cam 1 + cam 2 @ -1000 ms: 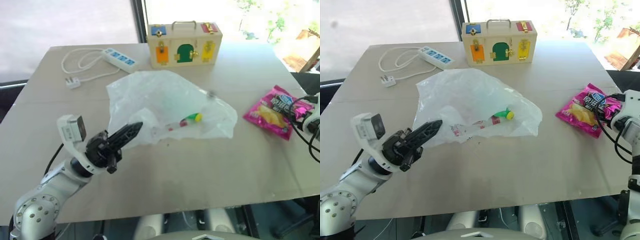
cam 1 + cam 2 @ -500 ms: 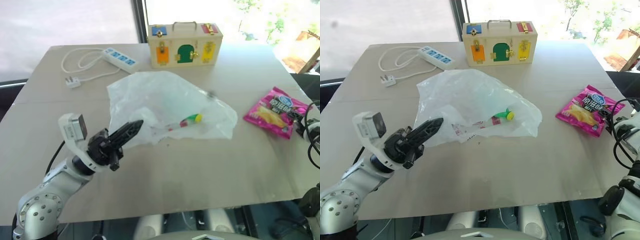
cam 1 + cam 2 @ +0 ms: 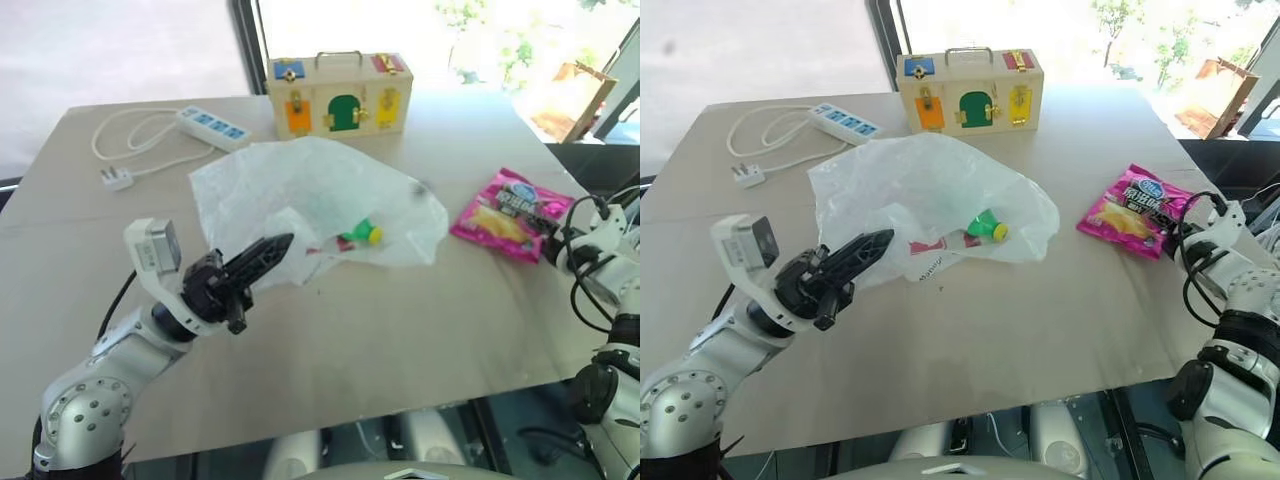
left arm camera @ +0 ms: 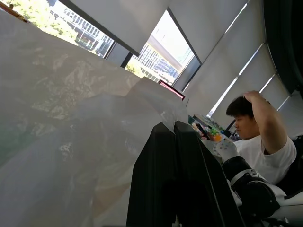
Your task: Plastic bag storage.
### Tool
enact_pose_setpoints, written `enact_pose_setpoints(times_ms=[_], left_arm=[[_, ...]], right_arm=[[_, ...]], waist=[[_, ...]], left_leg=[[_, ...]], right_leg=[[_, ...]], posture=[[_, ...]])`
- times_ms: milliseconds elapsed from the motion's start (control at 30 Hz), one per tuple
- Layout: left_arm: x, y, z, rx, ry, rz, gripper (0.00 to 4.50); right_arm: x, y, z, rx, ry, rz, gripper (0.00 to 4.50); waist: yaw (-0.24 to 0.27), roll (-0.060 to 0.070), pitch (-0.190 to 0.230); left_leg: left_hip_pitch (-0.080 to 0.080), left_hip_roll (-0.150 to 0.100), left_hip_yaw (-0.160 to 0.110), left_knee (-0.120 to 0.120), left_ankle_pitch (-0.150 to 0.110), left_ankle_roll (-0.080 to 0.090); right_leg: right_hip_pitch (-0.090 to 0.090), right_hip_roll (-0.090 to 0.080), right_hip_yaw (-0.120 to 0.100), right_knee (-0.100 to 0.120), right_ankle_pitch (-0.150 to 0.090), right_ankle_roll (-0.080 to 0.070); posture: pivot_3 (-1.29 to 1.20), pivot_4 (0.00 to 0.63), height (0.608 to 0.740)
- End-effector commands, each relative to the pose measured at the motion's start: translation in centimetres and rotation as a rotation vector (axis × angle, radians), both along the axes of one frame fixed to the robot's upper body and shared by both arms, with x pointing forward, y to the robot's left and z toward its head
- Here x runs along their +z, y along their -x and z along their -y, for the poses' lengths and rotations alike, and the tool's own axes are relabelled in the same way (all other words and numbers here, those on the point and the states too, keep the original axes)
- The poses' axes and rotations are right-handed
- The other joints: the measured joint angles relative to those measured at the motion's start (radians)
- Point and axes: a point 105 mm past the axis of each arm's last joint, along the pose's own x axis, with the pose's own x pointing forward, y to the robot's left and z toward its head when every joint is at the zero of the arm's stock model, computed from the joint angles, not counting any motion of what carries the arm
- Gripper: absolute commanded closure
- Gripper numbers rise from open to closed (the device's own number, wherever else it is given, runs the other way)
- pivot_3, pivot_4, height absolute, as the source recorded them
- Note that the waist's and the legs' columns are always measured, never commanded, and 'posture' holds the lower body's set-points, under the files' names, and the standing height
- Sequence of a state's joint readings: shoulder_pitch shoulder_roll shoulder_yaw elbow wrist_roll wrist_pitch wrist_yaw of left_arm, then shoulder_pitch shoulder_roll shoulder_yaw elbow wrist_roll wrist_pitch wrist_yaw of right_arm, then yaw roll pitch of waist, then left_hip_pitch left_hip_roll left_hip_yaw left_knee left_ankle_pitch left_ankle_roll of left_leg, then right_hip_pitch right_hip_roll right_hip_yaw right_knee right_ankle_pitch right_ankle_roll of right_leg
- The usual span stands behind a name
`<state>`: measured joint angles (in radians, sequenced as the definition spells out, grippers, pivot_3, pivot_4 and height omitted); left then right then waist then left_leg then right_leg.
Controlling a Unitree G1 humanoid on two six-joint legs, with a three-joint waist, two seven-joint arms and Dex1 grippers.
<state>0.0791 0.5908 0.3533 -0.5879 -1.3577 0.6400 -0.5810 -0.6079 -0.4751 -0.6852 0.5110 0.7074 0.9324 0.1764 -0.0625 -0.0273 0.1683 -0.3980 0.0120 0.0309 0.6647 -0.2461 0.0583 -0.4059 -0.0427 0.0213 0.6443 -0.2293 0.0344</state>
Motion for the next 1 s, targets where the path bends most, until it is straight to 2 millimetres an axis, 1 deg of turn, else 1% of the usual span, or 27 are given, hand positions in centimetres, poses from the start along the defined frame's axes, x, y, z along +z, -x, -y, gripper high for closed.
enact_pose_setpoints(times_ms=[33, 67, 100, 167, 267, 300, 400, 433, 500, 533, 567, 600, 633, 667, 700, 733, 767, 833, 900, 1000], left_arm=[[0.6, 0.1, -0.1, 0.018, 0.010, 0.036, 4.50], [0.6, 0.1, -0.1, 0.019, 0.011, 0.036, 4.50], [0.6, 0.1, 0.0, 0.019, 0.011, 0.035, 4.50], [0.4, 0.0, 0.0, 0.019, 0.011, 0.032, 4.50], [0.3, -0.1, 0.1, 0.020, 0.013, 0.030, 4.50], [0.3, -0.2, 0.1, 0.020, 0.014, 0.031, 4.50], [0.3, -0.5, 0.0, 0.027, 0.016, 0.035, 4.50], [0.3, -0.7, 0.0, 0.031, 0.018, 0.038, 4.50], [0.4, -0.9, -0.1, 0.037, 0.024, 0.044, 4.50], [0.6, -1.0, -0.2, 0.039, 0.029, 0.047, 4.50], [0.7, -1.2, -0.3, 0.042, 0.036, 0.051, 4.50], [0.9, -1.3, -0.4, 0.046, 0.041, 0.054, 4.50], [1.0, -1.5, -0.5, 0.054, 0.044, 0.060, 4.50], [1.4, -1.9, -0.8, 0.074, 0.058, 0.070, 4.50], [1.6, -2.2, -1.0, 0.088, 0.068, 0.076, 4.50], [2.0, -2.6, -1.3, 0.108, 0.082, 0.087, 4.50], [2.3, -2.9, -1.5, 0.121, 0.091, 0.094, 4.50], [2.7, -3.7, -2.0, 0.153, 0.106, 0.103, 4.50], [2.8, -4.4, -2.3, 0.179, 0.108, 0.109, 4.50], [3.0, -4.8, -2.5, 0.191, 0.114, 0.113, 4.50]], right_arm=[[-2.0, -0.3, -2.1, 0.076, -0.039, -0.058, 2.48], [-1.8, -0.3, -1.9, 0.072, -0.034, -0.052, 2.94], [-1.6, -0.4, -1.8, 0.066, -0.027, -0.045, 3.50], [-1.0, -0.6, -1.5, 0.061, -0.024, -0.019, 4.40], [0.8, -1.0, -1.3, 0.058, -0.016, 0.074, 4.47], [2.0, -1.3, -1.2, 0.052, -0.019, 0.144, 4.47], [7.2, -1.5, -0.6, 0.021, -0.102, 0.415, 4.47], [9.0, -1.3, -0.4, 0.016, -0.131, 0.506, 4.47], [11.9, -0.7, -0.6, 0.032, -0.152, 0.645, 4.47], [13.6, -0.1, -1.1, 0.062, -0.140, 0.729, 4.47], [15.7, 0.6, -2.2, 0.113, -0.106, 0.823, 4.47], [17.8, 1.3, -3.8, 0.162, -0.057, 0.909, 4.47], [19.1, 1.9, -4.9, 0.193, -0.025, 0.962, 4.47], [20.9, 2.9, -6.4, 0.228, -0.007, 1.059, 4.47], [21.9, 3.6, -7.2, 0.246, 0.000, 1.121, 4.47], [23.0, 4.6, -8.6, 0.295, -0.004, 1.189, 4.47], [23.6, 5.3, -9.5, 0.328, -0.008, 1.232, 4.47], [24.1, 6.6, -11.2, 0.426, -0.029, 1.272, 4.47], [24.0, 8.1, -12.8, 0.552, -0.051, 1.292, 4.47], [23.5, 10.1, -14.7, 0.709, -0.052, 1.304, 4.47]], waist=[[-0.002, 0.000, 0.000], [-0.003, 0.000, 0.000], [-0.003, 0.000, 0.000], [-0.003, -0.001, 0.000], [0.001, -0.001, 0.000], [0.002, -0.001, 0.000], [0.005, 0.002, 0.002], [0.010, 0.006, 0.004], [0.021, 0.011, 0.007], [0.024, 0.012, 0.007], [0.027, 0.012, 0.007], [0.029, 0.012, 0.007], [0.030, 0.012, 0.007], [0.030, 0.012, 0.007], [0.030, 0.012, 0.007], [0.029, 0.012, 0.007], [0.030, 0.012, 0.007], [0.032, 0.012, 0.007], [0.040, 0.012, 0.007], [0.050, 0.012, 0.007]], left_leg=[[0.000, 0.000, 0.001, 0.000, 0.000, 0.000], [0.000, 0.001, 0.001, 0.000, 0.000, 0.000], [0.000, 0.001, 0.001, 0.000, 0.000, 0.000], [0.000, 0.001, 0.002, 0.000, 0.000, 0.000], [0.000, 0.000, 0.002, 0.000, 0.000, 0.000], [-0.001, 0.000, 0.002, 0.000, 0.000, 0.000], [-0.002, 0.000, 0.003, 0.000, 0.000, 0.000], [-0.003, -0.001, 0.003, -0.001, 0.000, 0.000], [-0.006, -0.001, 0.004, -0.001, 0.000, 0.000], [-0.008, -0.002, 0.004, -0.001, 0.000, 0.000], [-0.009, -0.002, 0.004, -0.001, 0.000, 0.000], [-0.012, -0.002, 0.003, -0.001, 0.000, 0.000], [-0.017, -0.002, 0.001, -0.001, 0.000, 0.000], [-0.018, -0.001, 0.001, 0.000, 0.000, 0.000], [-0.018, -0.001, 0.001, -0.001, 0.000, 0.000], [-0.018, -0.001, 0.001, -0.001, 0.000, 0.000], [-0.018, -0.001, 0.001, -0.001, 0.000, 0.000], [-0.018, -0.001, 0.001, -0.001, 0.000, 0.000], [-0.018, -0.002, 0.000, -0.001, 0.000, 0.000], [-0.019, -0.003, 0.000, 0.000, 0.000, 0.000]], right_leg=[[0.000, 0.000, 0.001, 0.000, 0.000, 0.000], [0.000, 0.000, 0.001, 0.000, 0.000, 0.000], [0.000, 0.000, 0.002, 0.000, 0.000, 0.000], [-0.001, 0.000, 0.003, 0.000, 0.000, 0.000], [-0.001, -0.001, 0.003, -0.001, 0.001, 0.000], [-0.001, -0.002, 0.004, -0.001, 0.001, 0.001], [-0.002, -0.002, 0.003, -0.001, 0.001, 0.001], [-0.002, -0.002, 0.003, -0.001, 0.001, 0.001], [-0.006, 0.001, 0.004, -0.001, 0.004, 0.006], [-0.007, 0.001, 0.004, -0.001, 0.004, 0.006], [-0.009, 0.001, 0.004, -0.001, 0.004, 0.006], [-0.011, 0.002, 0.003, -0.001, 0.004, 0.006], [-0.015, 0.002, 0.002, -0.001, 0.004, 0.006], [-0.016, 0.002, 0.001, -0.001, 0.004, 0.007], [-0.017, 0.002, 0.001, -0.001, 0.004, 0.007], [-0.017, 0.002, 0.001, -0.001, 0.004, 0.007], [-0.017, 0.002, 0.001, -0.001, 0.004, 0.007], [-0.017, 0.001, 0.000, -0.001, 0.004, 0.007], [-0.017, -0.002, -0.001, -0.001, 0.004, 0.007], [-0.017, -0.005, -0.002, -0.002, 0.004, 0.007]], posture=[[0.00, 0.150, 0.740], [0.00, 0.150, 0.740], [0.00, 0.150, 0.740], [0.00, 0.150, 0.740], [0.00, 0.150, 0.740], [0.00, 0.150, 0.740], [0.00, 0.150, 0.740], [0.00, 0.150, 0.740], [0.00, 0.150, 0.740], [0.00, 0.150, 0.740], [0.00, 0.150, 0.740], [0.00, 0.150, 0.740], [0.00, 0.150, 0.740], [0.00, 0.150, 0.740], [0.00, 0.150, 0.740], [0.00, 0.150, 0.740], [0.00, 0.150, 0.740], [0.00, 0.150, 0.740], [0.00, 0.150, 0.740], [0.00, 0.150, 0.740]])
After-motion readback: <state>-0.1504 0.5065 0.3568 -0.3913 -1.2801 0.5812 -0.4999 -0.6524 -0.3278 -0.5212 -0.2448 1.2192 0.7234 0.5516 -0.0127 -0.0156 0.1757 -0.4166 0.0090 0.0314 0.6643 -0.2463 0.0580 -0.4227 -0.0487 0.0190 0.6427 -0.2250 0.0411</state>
